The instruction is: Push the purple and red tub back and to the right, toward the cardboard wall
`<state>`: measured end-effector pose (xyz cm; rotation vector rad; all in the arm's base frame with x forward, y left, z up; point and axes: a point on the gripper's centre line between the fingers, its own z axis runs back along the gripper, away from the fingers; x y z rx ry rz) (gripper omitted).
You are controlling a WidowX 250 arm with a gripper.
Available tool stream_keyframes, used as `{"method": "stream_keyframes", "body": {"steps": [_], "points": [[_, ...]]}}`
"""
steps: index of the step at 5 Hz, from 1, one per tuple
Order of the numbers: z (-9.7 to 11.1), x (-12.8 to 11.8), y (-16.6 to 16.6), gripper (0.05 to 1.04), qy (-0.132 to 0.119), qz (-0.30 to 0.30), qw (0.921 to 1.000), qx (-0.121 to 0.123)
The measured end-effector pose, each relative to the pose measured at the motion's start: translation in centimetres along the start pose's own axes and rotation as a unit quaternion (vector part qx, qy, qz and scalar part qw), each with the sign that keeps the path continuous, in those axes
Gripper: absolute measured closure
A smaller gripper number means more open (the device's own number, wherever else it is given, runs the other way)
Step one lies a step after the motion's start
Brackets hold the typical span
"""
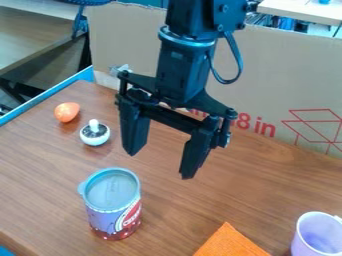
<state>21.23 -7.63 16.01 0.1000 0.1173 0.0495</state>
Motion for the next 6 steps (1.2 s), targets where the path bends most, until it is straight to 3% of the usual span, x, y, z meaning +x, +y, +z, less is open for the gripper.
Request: {"method": "stream_keyframes", "body": {"steps": [1,2,3,4,5,6], "points": [[-0.5,-0.1,0.0,0.083,0.009,-0.001,0.9999,0.003],[-1.4,-2.3,0.7,0.083,0.008,-0.043,0.9988,-0.022],[-2.6,-3.4,3.5,0.083,-0.006,-0.022,0.9983,-0.053],[-4.4,-4.1,5.2,0.083,0.012,-0.012,0.998,-0.061],[-7.1,-4.6,6.5,0.083,0.05,-0.01,0.996,-0.073],[-10.2,-4.0,6.8,0.083,0.114,-0.02,0.9916,-0.057]]}}
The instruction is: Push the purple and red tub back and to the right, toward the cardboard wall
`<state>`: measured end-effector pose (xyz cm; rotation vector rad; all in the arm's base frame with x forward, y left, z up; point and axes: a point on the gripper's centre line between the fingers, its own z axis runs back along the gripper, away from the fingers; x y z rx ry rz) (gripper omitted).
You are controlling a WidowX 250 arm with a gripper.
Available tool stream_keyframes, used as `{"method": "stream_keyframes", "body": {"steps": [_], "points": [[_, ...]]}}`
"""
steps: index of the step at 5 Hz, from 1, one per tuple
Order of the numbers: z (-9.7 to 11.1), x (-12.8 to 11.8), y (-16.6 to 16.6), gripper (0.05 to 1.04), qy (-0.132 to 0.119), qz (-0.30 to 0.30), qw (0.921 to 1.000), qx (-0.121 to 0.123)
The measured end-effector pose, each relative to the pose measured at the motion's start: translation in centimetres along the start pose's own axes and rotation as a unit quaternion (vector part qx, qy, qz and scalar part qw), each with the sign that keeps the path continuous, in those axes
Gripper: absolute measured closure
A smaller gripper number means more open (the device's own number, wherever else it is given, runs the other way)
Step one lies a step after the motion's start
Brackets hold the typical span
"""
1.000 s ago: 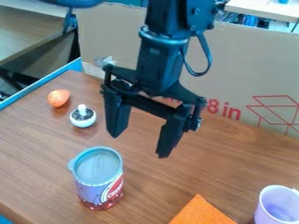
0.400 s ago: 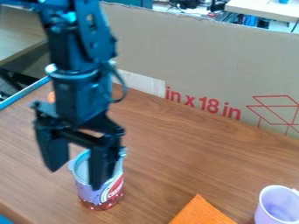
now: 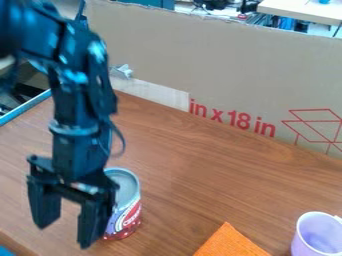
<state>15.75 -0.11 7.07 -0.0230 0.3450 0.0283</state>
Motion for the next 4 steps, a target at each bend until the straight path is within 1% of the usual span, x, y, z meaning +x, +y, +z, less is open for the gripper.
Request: {"method": "stream_keyframes", "body": {"steps": [1,2,3,4], "points": [[-1.4,0.5,0.5,0.083,0.031,0.003,0.9995,0.007],[-2.3,1.9,0.8,0.083,0.044,0.006,0.999,0.004],[-1.4,4.6,0.8,0.083,0.014,0.002,0.9999,0.007],[0.6,8.9,0.1,0.083,-0.041,-0.014,0.9988,0.021]]}}
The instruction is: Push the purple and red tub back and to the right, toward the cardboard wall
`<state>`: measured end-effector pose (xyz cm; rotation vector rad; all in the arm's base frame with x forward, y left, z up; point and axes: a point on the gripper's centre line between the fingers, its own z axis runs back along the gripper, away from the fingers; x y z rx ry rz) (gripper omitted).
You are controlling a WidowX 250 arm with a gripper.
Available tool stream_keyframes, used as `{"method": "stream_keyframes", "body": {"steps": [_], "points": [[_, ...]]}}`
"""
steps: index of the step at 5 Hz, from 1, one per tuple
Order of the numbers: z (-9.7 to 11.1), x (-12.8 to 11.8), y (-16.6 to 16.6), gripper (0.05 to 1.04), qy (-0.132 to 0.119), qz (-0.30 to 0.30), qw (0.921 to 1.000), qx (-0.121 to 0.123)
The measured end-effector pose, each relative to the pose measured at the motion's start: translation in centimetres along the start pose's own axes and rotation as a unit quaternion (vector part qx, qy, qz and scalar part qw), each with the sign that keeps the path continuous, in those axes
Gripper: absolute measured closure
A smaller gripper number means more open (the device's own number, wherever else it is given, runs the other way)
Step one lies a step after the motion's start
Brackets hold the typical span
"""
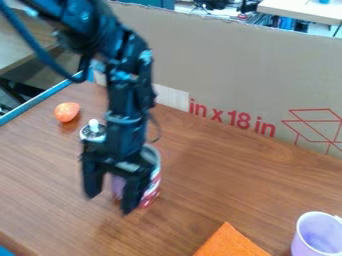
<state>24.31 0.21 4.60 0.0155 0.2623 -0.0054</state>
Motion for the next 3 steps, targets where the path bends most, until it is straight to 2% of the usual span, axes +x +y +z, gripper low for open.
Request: {"method": "stream_keyframes", "body": {"steps": [2,3], "points": [[1.5,7.5,-1.6,0.083,-0.033,-0.025,0.9991,-0.004],[2.1,9.3,-1.9,0.083,-0.047,-0.025,0.9985,-0.011]]}}
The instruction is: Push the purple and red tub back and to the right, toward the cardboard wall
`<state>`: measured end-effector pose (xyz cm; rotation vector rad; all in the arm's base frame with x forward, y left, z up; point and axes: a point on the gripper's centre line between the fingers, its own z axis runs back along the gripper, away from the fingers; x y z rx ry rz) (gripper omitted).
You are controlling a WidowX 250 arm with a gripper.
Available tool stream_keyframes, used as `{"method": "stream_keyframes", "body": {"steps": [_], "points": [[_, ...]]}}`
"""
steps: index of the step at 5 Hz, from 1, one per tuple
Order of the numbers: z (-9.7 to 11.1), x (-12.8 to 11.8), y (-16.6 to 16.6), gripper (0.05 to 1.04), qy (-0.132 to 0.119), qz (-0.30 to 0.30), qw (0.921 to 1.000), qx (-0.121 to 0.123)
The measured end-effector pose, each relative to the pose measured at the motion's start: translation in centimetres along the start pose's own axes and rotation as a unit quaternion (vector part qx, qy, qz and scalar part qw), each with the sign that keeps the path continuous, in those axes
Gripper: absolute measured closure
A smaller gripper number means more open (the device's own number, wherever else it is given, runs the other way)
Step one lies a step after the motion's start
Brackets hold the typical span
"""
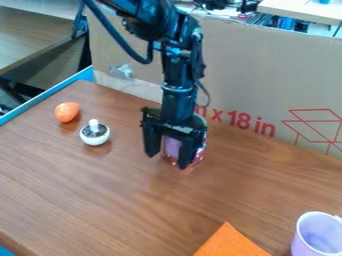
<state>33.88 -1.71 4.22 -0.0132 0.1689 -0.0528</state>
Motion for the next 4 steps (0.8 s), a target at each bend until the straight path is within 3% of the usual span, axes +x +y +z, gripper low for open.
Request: {"method": "stream_keyframes", "body": {"steps": [1,2,3,4], "points": [[0.1,0.0,0.2,0.083,0.0,0.006,1.0,0.003],[1.5,-2.0,0.8,0.083,-0.005,0.032,0.9992,0.025],[3.9,-5.9,1.7,0.083,-0.01,0.059,0.9965,0.059],[6.8,-9.0,1.9,0.083,-0.041,0.064,0.9949,0.066]]}}
